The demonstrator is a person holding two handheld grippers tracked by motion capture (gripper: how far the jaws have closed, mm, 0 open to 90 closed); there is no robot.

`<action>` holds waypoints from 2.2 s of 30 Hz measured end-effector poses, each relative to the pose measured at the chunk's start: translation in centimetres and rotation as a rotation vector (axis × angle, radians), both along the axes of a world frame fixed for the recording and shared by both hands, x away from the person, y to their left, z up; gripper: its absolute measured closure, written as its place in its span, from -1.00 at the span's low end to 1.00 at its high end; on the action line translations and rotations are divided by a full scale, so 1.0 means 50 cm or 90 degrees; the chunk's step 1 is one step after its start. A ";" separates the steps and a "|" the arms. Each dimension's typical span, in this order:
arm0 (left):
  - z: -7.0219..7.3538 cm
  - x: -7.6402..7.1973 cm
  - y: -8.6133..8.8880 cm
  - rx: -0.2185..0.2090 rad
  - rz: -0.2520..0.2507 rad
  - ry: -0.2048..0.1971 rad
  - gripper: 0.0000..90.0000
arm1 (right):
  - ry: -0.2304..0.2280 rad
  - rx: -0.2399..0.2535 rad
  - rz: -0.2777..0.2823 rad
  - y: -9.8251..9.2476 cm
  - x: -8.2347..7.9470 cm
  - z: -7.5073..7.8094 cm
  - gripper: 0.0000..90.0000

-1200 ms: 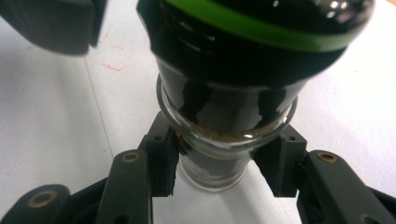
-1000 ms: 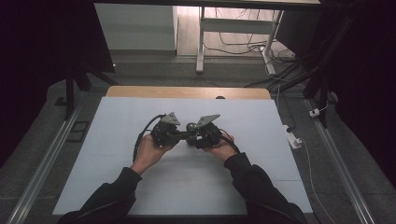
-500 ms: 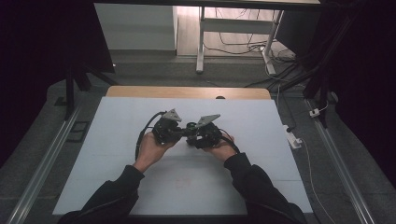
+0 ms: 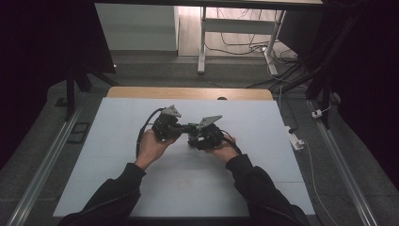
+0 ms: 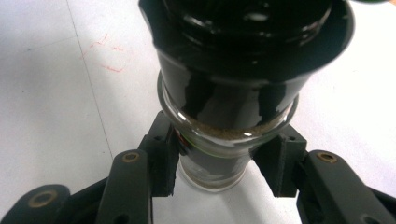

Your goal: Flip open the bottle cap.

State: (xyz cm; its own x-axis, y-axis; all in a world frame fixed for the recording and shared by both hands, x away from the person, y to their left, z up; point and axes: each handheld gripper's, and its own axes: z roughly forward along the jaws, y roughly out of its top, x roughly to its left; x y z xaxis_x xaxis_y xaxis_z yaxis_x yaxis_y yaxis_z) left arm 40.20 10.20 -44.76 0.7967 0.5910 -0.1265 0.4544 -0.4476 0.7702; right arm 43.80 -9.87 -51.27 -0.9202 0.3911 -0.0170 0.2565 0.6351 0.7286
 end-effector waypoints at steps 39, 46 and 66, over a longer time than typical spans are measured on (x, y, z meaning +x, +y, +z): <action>0.041 -0.016 0.053 -0.046 0.010 0.008 0.02 | -0.002 -0.006 -0.007 0.003 -0.004 0.001 0.16; 0.041 -0.041 0.071 -0.056 0.000 0.014 -0.33 | -0.007 -0.003 -0.027 0.001 -0.006 0.000 -0.10; 0.015 -0.136 0.148 -0.073 0.018 0.027 -0.86 | 0.036 0.020 -0.056 -0.027 -0.049 0.025 -0.73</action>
State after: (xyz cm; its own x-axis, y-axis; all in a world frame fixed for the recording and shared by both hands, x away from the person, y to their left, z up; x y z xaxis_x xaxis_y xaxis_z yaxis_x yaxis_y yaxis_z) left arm 33.38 17.59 -44.00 0.7722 0.5933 -0.2275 0.4988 -0.3442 0.7955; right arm 41.37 -11.24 -50.00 -0.8814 0.4700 0.0473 0.3514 0.5854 0.7306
